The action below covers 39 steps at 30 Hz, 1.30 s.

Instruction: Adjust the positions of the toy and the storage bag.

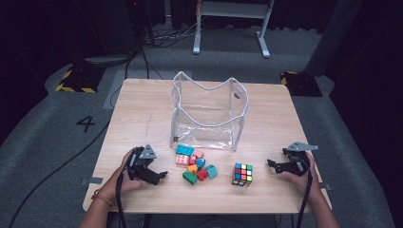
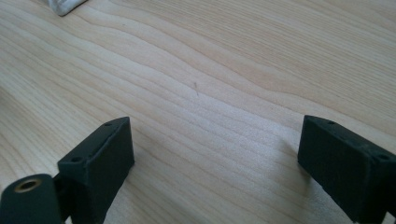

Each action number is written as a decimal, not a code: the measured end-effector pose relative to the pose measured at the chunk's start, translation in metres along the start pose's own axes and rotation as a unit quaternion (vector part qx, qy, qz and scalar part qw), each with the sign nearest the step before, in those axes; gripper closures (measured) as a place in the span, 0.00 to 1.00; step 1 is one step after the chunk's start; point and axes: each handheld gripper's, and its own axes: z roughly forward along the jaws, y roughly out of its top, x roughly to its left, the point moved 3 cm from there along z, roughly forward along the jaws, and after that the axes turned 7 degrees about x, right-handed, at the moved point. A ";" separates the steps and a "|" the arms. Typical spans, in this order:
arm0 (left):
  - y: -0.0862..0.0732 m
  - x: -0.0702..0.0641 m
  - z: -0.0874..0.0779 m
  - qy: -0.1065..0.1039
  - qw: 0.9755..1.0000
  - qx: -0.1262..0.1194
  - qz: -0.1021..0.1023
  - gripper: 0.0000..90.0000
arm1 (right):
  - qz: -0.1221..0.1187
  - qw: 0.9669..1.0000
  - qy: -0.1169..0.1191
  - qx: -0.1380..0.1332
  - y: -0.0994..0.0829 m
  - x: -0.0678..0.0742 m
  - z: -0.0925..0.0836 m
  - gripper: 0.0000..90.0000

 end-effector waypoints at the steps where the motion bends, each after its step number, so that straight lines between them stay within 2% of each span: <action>1: -0.001 0.000 0.000 -0.004 1.000 0.000 0.000 0.01 | 0.000 1.000 0.000 0.000 0.000 0.000 0.000 0.12; 4: -0.003 0.003 -0.002 -0.004 1.000 -0.001 0.005 0.00 | 0.000 1.000 0.000 0.000 0.000 0.000 0.000 0.12; 7: -0.005 0.005 -0.003 -0.004 1.000 0.000 -0.004 0.01 | 0.000 1.000 0.000 0.000 0.000 0.000 0.000 0.12; 8: -0.005 0.006 -0.003 0.003 1.000 -0.003 -0.003 0.01 | 0.000 1.000 0.000 0.000 0.000 0.000 0.000 0.12; 9: -0.005 0.005 -0.003 -0.004 1.000 -0.001 -0.010 0.01 | 0.000 1.000 0.000 0.000 0.000 0.000 0.000 0.12; 10: -0.005 0.007 -0.004 0.004 1.000 -0.003 -0.008 0.01 | 0.000 1.000 0.000 0.000 0.000 0.000 0.000 0.12; 14: -0.005 0.008 -0.005 0.006 1.000 -0.013 -0.023 0.10 | 0.000 1.000 0.000 0.000 0.000 0.000 0.000 0.12; 15: -0.006 0.011 -0.007 0.014 0.999 -0.019 -0.030 0.14 | -0.002 1.000 -0.001 0.000 0.000 -0.001 0.000 0.13; 16: -0.006 0.013 -0.007 0.017 0.999 -0.024 -0.031 0.18 | -0.003 1.000 -0.001 -0.003 0.000 -0.001 0.000 0.18; 17: -0.006 0.013 -0.007 0.017 0.999 -0.024 -0.031 0.20 | -0.003 1.000 -0.001 -0.003 0.000 -0.001 0.000 0.18; 18: -0.006 0.016 -0.007 0.025 0.999 -0.024 -0.040 0.20 | -0.010 1.000 0.006 -0.013 0.001 0.000 -0.001 0.30; 19: -0.006 0.017 -0.008 0.029 0.998 -0.022 -0.046 0.20 | -0.010 1.000 0.007 -0.018 0.002 0.001 -0.001 0.34; 20: -0.005 0.020 -0.009 0.037 0.998 -0.023 -0.043 0.21 | -0.014 1.000 0.005 -0.021 0.004 0.001 0.000 0.34; 23: -0.003 0.022 -0.010 0.038 0.998 -0.034 -0.046 0.26 | -0.022 0.999 0.013 -0.025 0.008 0.004 0.001 0.34; 24: -0.001 0.024 -0.011 0.049 0.997 -0.041 -0.051 0.26 | -0.030 0.999 0.015 -0.025 0.010 0.006 0.002 0.35; 25: 0.001 0.026 -0.010 0.058 0.996 -0.042 -0.046 0.26 | -0.049 0.998 0.013 -0.033 0.020 0.011 -0.001 0.40; 26: 0.004 0.027 -0.010 0.054 0.997 -0.038 -0.048 0.27 | -0.043 0.998 0.027 -0.039 0.026 0.016 -0.002 0.41; 27: 0.007 0.030 -0.010 0.047 0.996 -0.045 -0.053 0.27 | -0.043 0.998 0.027 -0.039 0.026 0.016 -0.002 0.41; 28: 0.013 0.032 -0.013 0.053 0.996 -0.061 -0.049 0.31 | -0.055 0.997 0.034 -0.047 0.037 0.021 -0.005 0.44; 32: 0.036 0.039 -0.021 0.035 0.993 -0.095 -0.061 0.33 | -0.077 0.993 0.055 -0.077 0.068 0.034 -0.008 0.47; 35: 0.051 0.041 -0.018 0.042 0.994 -0.094 -0.048 0.33 | -0.100 0.990 0.066 -0.079 0.085 0.045 -0.005 0.47; 36: 0.051 0.041 -0.018 0.042 0.994 -0.094 -0.048 0.34 | -0.100 0.990 0.066 -0.079 0.085 0.045 -0.005 0.47; 37: 0.054 0.041 -0.017 0.045 0.994 -0.094 -0.044 0.34 | -0.109 0.987 0.080 -0.082 0.095 0.054 -0.004 0.48; 39: 0.064 0.043 -0.013 0.041 0.994 -0.093 -0.038 0.33 | -0.112 0.986 0.086 -0.084 0.099 0.058 -0.003 0.49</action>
